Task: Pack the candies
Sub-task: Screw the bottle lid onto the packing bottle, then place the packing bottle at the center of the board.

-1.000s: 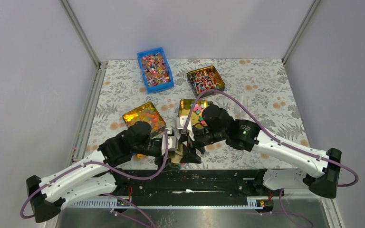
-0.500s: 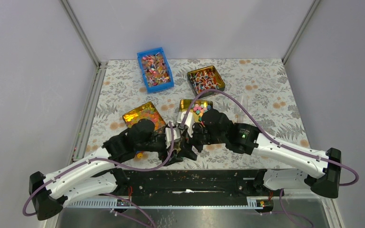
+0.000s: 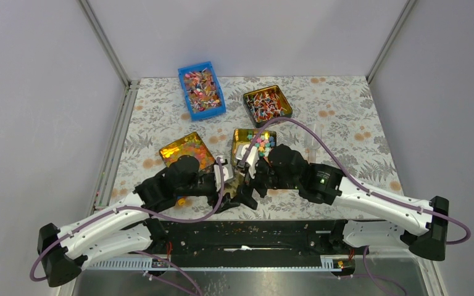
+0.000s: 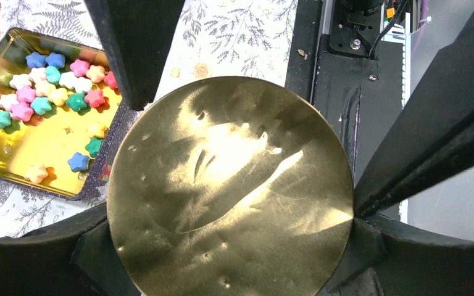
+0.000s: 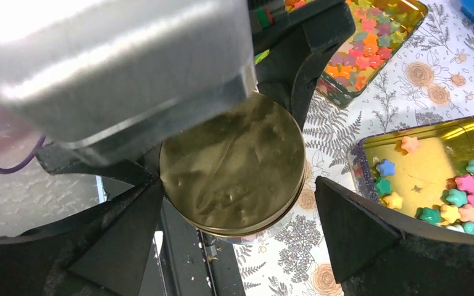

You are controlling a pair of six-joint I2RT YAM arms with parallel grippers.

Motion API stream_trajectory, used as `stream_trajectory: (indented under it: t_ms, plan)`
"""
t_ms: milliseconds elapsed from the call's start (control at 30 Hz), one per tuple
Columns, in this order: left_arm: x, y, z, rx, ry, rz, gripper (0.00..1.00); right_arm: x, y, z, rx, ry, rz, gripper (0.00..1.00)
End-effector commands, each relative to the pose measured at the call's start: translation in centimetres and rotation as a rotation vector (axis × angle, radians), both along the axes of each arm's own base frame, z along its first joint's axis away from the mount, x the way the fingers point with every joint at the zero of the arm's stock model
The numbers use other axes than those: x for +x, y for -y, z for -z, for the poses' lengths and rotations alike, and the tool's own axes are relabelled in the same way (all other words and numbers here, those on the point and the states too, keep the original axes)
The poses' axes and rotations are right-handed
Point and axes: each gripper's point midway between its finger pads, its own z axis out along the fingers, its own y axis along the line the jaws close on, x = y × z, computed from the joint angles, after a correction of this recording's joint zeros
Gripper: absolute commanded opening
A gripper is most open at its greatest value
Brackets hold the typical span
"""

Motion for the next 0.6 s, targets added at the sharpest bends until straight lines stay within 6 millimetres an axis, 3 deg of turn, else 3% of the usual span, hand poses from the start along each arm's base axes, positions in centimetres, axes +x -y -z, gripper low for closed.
stream_trajectory:
  t_ms: [0,233,567]
  plan:
    - [0.4,1.6,-3.9,-0.159,0.105,0.031,0.38,0.7,1.3,0.1,-0.007,0.048,0.035,1.0]
    - [1.0,2.1,1.2,-0.086,0.038,0.006,0.38,0.7,4.2,1.2,-0.03,0.027,0.092,1.0]
    - [3.8,4.3,8.0,0.042,-0.016,-0.041,0.38,0.7,8.4,2.3,-0.06,0.019,0.216,1.0]
